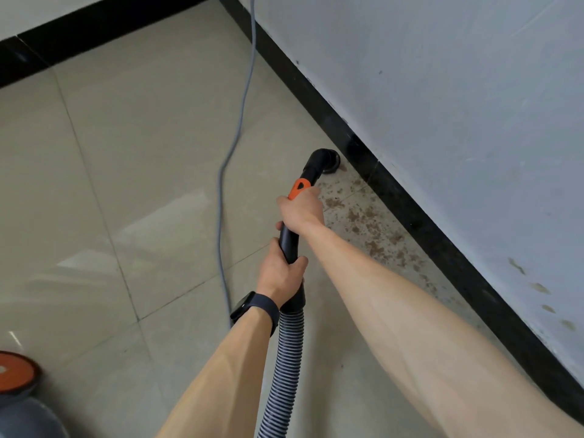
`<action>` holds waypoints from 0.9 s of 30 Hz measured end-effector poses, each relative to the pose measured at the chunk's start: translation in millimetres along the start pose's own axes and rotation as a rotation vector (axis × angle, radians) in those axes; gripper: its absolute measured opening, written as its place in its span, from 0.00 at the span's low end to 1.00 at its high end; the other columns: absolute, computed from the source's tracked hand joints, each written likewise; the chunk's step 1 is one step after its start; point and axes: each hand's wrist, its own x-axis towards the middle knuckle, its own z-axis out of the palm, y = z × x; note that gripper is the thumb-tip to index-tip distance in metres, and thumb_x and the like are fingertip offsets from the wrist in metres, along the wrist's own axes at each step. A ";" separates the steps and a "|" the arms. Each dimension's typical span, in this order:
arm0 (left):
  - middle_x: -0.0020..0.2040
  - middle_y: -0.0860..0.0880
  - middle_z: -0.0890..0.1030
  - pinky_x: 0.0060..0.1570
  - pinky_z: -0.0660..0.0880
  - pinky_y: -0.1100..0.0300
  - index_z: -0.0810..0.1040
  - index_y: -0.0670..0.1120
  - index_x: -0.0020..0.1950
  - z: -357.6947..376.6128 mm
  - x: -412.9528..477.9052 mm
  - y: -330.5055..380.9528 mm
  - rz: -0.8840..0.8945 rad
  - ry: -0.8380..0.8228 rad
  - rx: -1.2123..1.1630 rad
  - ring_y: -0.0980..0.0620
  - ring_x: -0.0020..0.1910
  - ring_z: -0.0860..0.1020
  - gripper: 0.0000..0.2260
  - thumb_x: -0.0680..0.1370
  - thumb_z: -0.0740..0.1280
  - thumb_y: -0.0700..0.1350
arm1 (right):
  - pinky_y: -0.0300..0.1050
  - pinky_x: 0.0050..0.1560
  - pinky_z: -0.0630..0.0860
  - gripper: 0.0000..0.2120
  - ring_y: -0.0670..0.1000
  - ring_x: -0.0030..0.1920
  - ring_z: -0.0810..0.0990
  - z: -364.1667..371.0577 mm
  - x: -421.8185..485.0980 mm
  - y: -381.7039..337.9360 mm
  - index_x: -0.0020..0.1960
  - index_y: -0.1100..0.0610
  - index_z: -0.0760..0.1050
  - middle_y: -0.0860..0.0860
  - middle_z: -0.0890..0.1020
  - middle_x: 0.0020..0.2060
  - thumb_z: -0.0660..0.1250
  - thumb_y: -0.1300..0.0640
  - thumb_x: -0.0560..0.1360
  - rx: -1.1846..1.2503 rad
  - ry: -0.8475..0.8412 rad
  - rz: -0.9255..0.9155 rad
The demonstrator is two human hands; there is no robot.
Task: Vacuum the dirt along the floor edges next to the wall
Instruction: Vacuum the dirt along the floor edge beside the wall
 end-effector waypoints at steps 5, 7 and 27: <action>0.46 0.40 0.80 0.43 0.80 0.39 0.66 0.47 0.55 9.2 1.2 1.7 -0.005 0.000 -0.016 0.37 0.42 0.82 0.13 0.75 0.67 0.41 | 0.48 0.37 0.84 0.16 0.54 0.30 0.84 -7.5 5.3 4.9 0.61 0.57 0.57 0.53 0.76 0.44 0.64 0.58 0.81 -0.006 -0.006 -0.015; 0.46 0.40 0.79 0.44 0.80 0.38 0.66 0.47 0.55 13.2 3.0 2.9 -0.009 0.000 -0.017 0.36 0.42 0.81 0.13 0.75 0.67 0.41 | 0.48 0.36 0.84 0.17 0.54 0.29 0.84 -10.9 7.5 5.5 0.62 0.58 0.57 0.53 0.76 0.44 0.64 0.58 0.81 -0.005 0.002 -0.018; 0.39 0.46 0.78 0.33 0.74 0.53 0.64 0.45 0.58 -25.5 -15.0 -15.0 0.080 0.038 0.290 0.47 0.36 0.78 0.14 0.77 0.66 0.42 | 0.47 0.34 0.83 0.15 0.52 0.27 0.83 8.0 -17.4 13.0 0.60 0.57 0.60 0.54 0.78 0.47 0.64 0.58 0.80 0.258 -0.077 0.018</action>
